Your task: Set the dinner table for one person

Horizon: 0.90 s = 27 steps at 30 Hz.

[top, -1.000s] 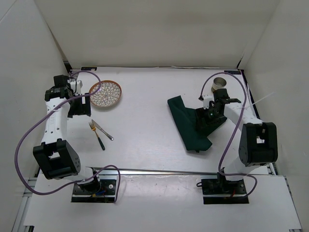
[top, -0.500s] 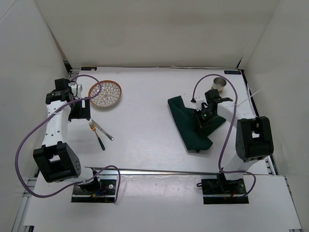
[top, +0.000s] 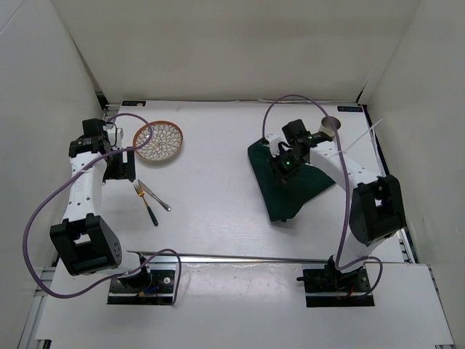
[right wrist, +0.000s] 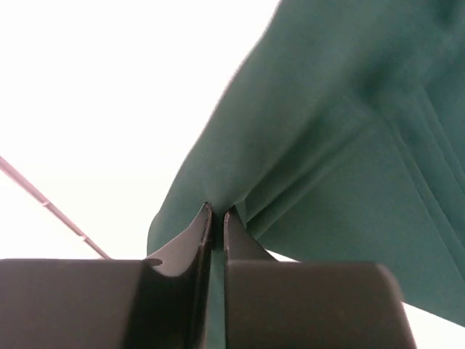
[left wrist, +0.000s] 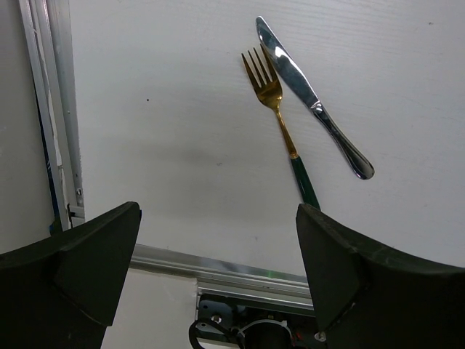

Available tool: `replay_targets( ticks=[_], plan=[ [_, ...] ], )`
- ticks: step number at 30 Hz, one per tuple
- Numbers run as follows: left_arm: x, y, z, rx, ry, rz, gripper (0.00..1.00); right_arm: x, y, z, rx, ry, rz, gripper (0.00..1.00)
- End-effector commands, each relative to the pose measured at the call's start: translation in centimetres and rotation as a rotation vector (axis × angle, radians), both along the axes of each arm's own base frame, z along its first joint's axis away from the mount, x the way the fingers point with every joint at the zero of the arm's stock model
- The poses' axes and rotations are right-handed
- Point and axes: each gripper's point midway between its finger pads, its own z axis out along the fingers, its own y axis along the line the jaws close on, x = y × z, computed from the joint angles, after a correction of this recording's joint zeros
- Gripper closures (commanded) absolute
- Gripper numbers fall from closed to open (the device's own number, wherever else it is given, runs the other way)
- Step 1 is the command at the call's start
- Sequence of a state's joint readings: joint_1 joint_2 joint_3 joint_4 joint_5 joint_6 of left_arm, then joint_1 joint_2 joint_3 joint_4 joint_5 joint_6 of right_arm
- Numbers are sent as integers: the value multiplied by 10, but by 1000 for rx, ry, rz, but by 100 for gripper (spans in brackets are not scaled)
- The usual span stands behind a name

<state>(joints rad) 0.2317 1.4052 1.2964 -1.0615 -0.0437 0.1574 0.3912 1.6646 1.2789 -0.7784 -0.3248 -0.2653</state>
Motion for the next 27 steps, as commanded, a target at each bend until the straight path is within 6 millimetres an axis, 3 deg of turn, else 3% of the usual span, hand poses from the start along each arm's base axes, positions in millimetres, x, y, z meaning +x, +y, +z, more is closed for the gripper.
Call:
replay_targets(
  ticks=[1,7,10,11,13,15,16,18,20,22,23,25,26,27],
  plan=[
    [-1,3,13,35,-51,1,0,-9,32,21,66,-6,101,94],
    [2,3,16,35,-53,1,0,-30,81,6,86,81,231,87],
    [2,3,13,33,-44,1,0,-39,109,-8,56,109,307,86],
    [3,2,13,25,-46,-3,0,-40,126,-4,66,90,345,84],
    [3,2,13,25,-46,-3,0,-44,141,-16,48,124,368,73],
    [3,2,13,25,-46,-3,0,-49,170,-6,55,115,419,26],
    [3,2,13,25,-46,-3,0,-56,171,-13,38,139,430,24],
    [3,2,13,25,-46,-3,0,-51,184,6,74,101,445,24],
    [-3,3,12,37,-33,-6,0,-56,186,18,90,87,440,22],
    [-6,4,11,46,-29,-1,0,-42,180,42,124,5,389,22],
    [-9,3,9,45,-23,-2,0,-41,168,34,103,7,359,22],
    [-14,3,5,43,-14,-2,0,-15,146,40,88,-86,279,22],
    [-14,2,1,42,-8,-2,0,-15,130,29,65,-71,240,22],
    [-14,2,1,42,-8,-2,0,-1,113,21,49,-69,185,22]
  ],
)
